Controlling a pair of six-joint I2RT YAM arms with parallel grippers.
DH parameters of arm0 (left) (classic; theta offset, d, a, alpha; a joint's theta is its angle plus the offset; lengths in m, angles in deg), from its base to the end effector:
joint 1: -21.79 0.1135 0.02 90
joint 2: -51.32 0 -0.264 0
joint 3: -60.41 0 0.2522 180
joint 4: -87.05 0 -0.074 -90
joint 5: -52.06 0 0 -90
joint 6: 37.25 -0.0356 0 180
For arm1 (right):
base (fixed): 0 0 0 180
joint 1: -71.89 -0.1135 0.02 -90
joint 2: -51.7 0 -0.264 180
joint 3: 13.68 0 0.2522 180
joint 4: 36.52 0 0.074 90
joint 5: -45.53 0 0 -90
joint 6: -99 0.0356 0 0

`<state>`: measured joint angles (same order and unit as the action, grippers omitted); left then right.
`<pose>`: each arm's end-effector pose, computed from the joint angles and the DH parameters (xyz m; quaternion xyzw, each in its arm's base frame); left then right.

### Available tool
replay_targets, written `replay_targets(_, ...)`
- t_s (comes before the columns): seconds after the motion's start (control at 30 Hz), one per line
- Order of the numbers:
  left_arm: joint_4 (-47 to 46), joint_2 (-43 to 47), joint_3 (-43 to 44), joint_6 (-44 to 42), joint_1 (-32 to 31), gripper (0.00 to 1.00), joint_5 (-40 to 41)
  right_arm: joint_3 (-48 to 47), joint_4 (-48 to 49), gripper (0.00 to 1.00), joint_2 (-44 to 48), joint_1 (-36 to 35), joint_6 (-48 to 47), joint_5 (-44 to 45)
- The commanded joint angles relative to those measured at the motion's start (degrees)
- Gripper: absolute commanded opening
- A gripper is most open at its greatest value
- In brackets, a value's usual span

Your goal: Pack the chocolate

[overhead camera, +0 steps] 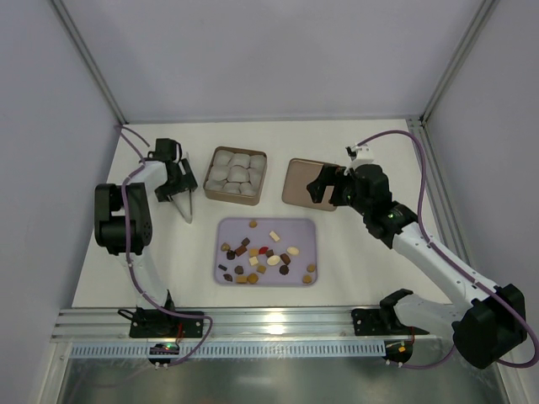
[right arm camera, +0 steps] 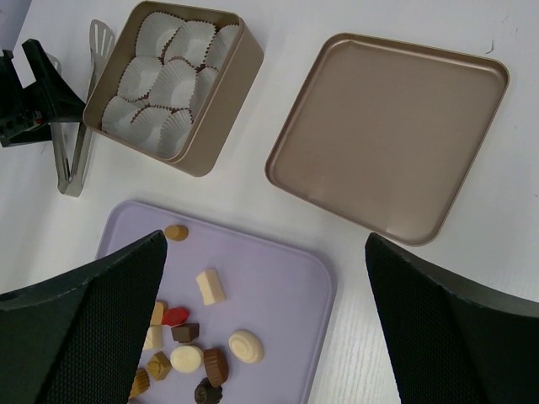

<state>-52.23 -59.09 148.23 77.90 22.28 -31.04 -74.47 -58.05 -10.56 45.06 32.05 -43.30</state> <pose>0.3940 0.0076 0.1664 -0.2290 0.9439 0.0080 0.2376 0.2235 0.1122 0.2979 -0.0219 0.8336 0.2250 0.5040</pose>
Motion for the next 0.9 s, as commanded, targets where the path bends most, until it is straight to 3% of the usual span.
replay_targets(0.0, 1.52, -1.38, 0.12, 1.04, 0.04, 0.85, -0.21, 0.09, 2.85, 1.00, 0.30, 0.02, 0.42, -0.47)
replay_targets(0.13, 1.60, -1.56, 0.03, 1.22, 0.04, 0.69, -0.57, 0.18, 2.76, 1.00, 0.38, 0.02, 0.51, -0.47)
replay_targets(0.23, 3.00, -0.16, 0.90, 1.13, 0.04, 0.63, 0.04, 0.18, 2.67, 1.00, 0.47, 0.02, 0.51, -0.47)
replay_targets(0.87, 17.68, 19.87, 2.58, 1.22, -3.30, 0.59, 2.34, -1.31, 2.06, 1.00, -0.40, 0.02, 0.33, -0.38)
